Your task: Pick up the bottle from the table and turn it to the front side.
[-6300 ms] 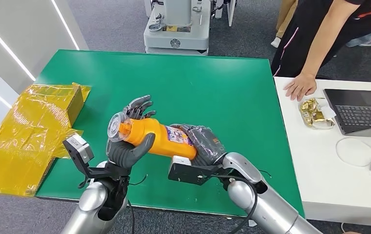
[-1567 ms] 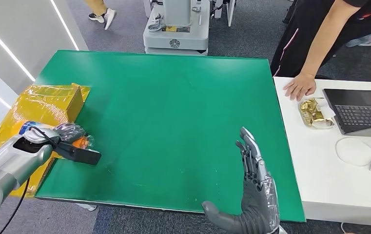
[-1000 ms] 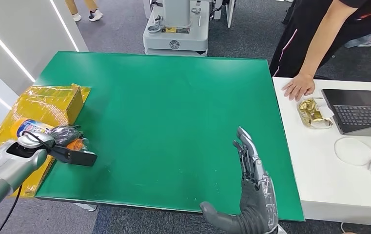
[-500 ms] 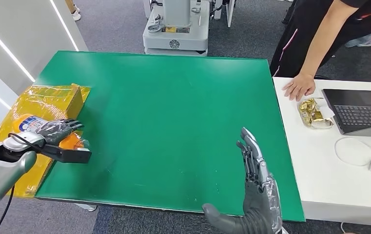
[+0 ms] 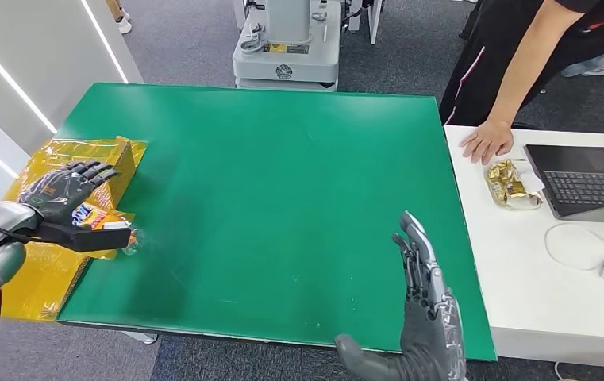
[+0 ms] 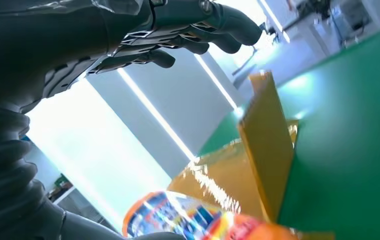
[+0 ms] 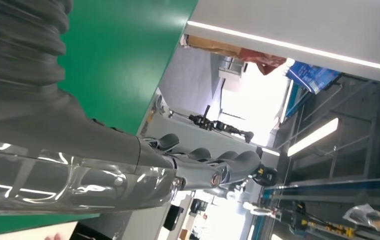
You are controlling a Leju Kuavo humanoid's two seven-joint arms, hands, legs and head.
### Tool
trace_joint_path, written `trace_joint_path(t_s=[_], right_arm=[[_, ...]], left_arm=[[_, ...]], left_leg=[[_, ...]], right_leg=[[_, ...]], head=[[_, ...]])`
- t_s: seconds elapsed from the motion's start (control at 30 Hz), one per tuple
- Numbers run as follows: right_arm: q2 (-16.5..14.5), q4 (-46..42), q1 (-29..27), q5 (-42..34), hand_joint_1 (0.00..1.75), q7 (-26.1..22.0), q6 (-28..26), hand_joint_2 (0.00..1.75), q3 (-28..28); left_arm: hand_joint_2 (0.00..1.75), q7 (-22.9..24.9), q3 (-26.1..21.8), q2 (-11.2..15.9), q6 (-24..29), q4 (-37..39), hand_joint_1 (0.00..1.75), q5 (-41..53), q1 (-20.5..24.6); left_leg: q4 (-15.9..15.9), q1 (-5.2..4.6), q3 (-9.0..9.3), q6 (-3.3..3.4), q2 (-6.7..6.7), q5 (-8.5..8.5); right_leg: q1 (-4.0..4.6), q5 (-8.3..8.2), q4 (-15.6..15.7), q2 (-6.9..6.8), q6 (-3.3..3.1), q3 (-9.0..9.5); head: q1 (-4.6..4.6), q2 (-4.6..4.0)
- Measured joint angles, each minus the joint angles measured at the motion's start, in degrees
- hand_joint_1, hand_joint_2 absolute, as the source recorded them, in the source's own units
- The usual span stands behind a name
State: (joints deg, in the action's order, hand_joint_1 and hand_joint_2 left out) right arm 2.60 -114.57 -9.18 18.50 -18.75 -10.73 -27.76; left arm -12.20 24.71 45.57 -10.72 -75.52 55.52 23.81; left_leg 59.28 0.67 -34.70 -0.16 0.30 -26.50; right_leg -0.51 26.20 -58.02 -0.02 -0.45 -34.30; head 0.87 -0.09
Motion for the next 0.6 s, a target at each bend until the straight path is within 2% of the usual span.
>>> trace_joint_path(t_s=[0.2,0.3,0.37,0.43,0.53,0.57,0.6], right_arm=[[-0.4,-0.5,-0.3,0.6,0.0,0.3,0.1,1.75,0.1],[-0.6,-0.6,-0.3,0.8,0.0,0.6,0.1,1.75,0.1],[-0.8,-0.6,-0.2,1.0,0.0,0.7,0.0,1.75,0.1],[-1.0,-0.6,0.0,1.2,0.0,0.7,-0.8,1.75,0.1],[-1.0,-0.4,0.4,1.4,0.0,0.4,-3.6,1.75,-0.1],[-1.0,-0.3,0.5,1.4,0.0,0.3,-4.5,1.75,-0.2],[-1.0,-0.2,0.5,1.4,0.0,0.2,-5.0,1.75,-0.3]], left_arm=[[1.75,-2.3,-6.8,-1.6,7.4,-7.9,0.0,0.7,-3.1],[1.75,-4.7,-9.3,-4.2,14.0,-10.5,0.0,-2.6,-3.9],[1.75,-7.3,-11.0,-7.6,19.9,-12.8,0.0,-9.9,-4.7],[1.75,-9.8,-11.8,-12.0,23.7,-15.4,0.0,-22.4,-5.4],[1.75,-13.4,-11.4,-19.1,26.5,-18.2,0.0,-43.2,-6.2],[1.75,-14.2,-10.9,-21.4,27.2,-18.9,0.0,-48.7,-6.4],[1.75,-14.5,-10.6,-22.6,27.5,-19.2,0.0,-51.3,-6.4]], left_leg=[[0.0,-0.01,-0.01,-0.03,-0.02,-0.02],[0.0,-0.02,0.0,-0.03,-0.02,-0.02],[0.0,-0.04,-0.01,-0.03,-0.08,-0.02],[0.0,-0.05,-0.01,-0.02,-0.11,-0.03],[0.0,-0.05,-0.01,0.01,-0.12,-0.05],[0.0,-0.05,-0.01,0.02,-0.13,-0.05],[0.0,-0.05,-0.01,0.02,-0.14,-0.06]], right_leg=[[-0.01,0.01,0.0,-0.02,0.0,0.0],[-0.02,0.0,0.0,-0.03,0.01,0.0],[-0.03,0.0,0.1,-0.07,0.01,0.03],[-0.04,0.0,0.1,-0.1,0.02,0.05],[-0.04,-0.01,0.1,-0.11,0.03,0.07],[-0.04,-0.01,0.1,-0.11,0.04,0.07],[-0.05,-0.01,0.1,-0.12,0.04,0.08]], head=[[-0.01,0.0],[0.0,0.0],[-0.01,0.0],[0.0,0.0],[-0.01,0.0],[-0.01,0.0],[0.0,0.0]])
